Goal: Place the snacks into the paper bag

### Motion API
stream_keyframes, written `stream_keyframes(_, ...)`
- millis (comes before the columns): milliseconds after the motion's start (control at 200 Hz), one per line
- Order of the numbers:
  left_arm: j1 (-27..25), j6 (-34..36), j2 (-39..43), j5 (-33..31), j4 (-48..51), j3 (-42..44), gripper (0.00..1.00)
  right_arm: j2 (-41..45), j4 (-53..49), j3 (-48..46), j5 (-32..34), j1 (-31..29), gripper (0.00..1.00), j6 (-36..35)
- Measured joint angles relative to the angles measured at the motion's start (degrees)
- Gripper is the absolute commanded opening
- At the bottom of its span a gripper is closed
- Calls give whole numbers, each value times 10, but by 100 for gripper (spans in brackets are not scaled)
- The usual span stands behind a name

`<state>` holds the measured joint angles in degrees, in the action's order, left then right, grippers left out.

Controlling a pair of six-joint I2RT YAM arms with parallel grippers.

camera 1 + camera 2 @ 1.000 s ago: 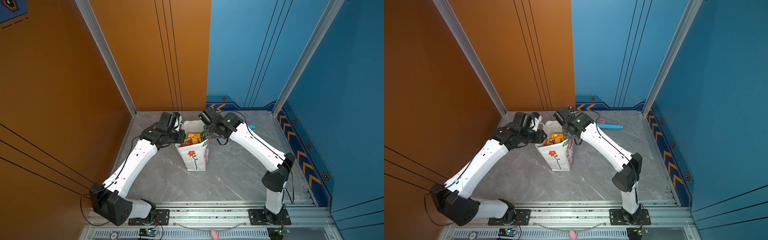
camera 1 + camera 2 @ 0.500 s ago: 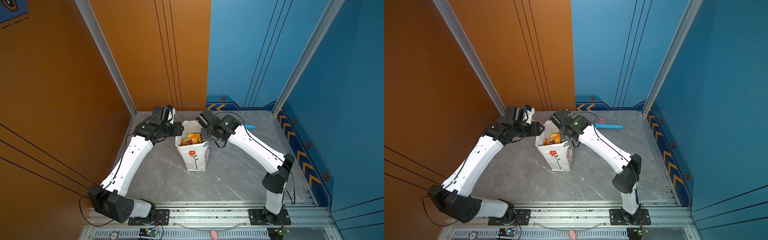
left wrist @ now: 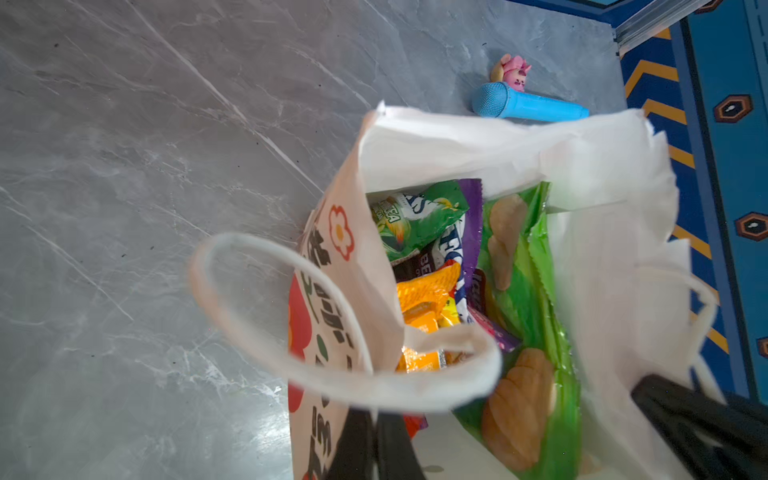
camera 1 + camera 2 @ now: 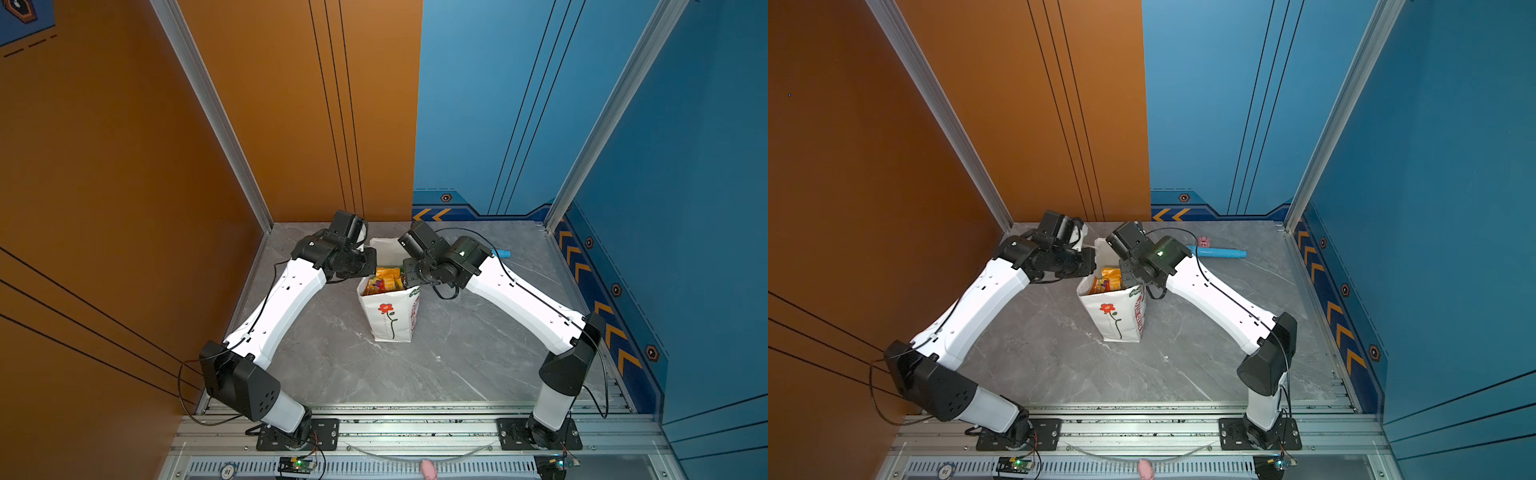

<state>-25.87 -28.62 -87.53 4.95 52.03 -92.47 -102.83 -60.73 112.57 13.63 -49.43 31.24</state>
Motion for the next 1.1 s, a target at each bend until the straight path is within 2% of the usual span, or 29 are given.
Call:
stream_keyframes(140,-31,-80,14,-24,-20,3,0,17,3,-3,-41,11,1,0)
stream_keyframes(320,-62,-194,91,-65,-96,67,0,66,5,-12,-50,27,0,0)
stream_keyframes(486,-127,-254,135,-121,-156,116,0,132,41,-85,-47,40,0,-4)
stream_keyframes(581,-136,-273,119,-125,-169,131,0,156,65,-155,-56,62,0,-1)
stream_keyframes(701,-140,-285,56,-123,-176,129,0,152,100,-228,-89,100,0,12)
stream_keyframes(791,-148,-287,19,-122,-180,106,0,149,125,-233,-108,114,0,16)
stream_keyframes(911,-154,-284,12,-125,-175,87,0,151,130,-233,-109,117,0,16)
stream_keyframes(1031,-154,-282,16,-140,-167,81,1,151,130,-231,-109,120,6,15)
stream_keyframes(1101,-153,-280,18,-140,-167,82,7,151,129,-226,-116,121,13,12)
